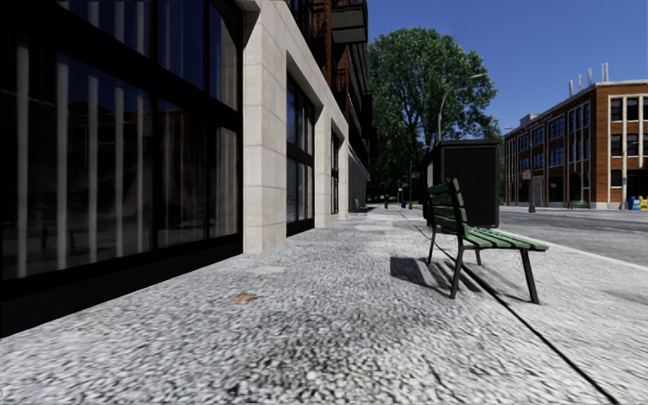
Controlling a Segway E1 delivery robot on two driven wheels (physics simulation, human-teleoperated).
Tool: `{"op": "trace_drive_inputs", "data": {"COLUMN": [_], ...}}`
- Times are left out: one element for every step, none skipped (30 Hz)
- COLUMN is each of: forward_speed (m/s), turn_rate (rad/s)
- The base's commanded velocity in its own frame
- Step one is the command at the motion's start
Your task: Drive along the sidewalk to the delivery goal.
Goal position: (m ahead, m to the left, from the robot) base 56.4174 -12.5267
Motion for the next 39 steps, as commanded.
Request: {"op": "trace_drive_inputs", "data": {"forward_speed": [2.0,2.0,2.0,2.0,2.0,2.0,2.0,2.0,2.0,2.0,2.0,2.0,2.0,2.0,2.0,2.0,2.0,2.0,2.0,2.0,2.0,2.0,2.0,2.0,2.0,2.0,2.0,2.0,2.0,2.0,2.0,2.0,2.0,2.0,2.0,2.0,2.0,2.0,2.0], "turn_rate": [0.0,0.0,0.0,0.0,0.0,-0.01,-0.01,-0.01,-0.01,-0.01,-0.01,-0.02,-0.03,-0.04,-0.08,-0.13,-0.19,-0.21,-0.22,-0.22,-0.22,-0.22,-0.22,-0.22,-0.22,-0.22,-0.22,-0.22,-0.22,-0.22,-0.22,-0.22,-0.22,-0.22,-0.22,-0.22,-0.22,-0.22,-0.22]}}
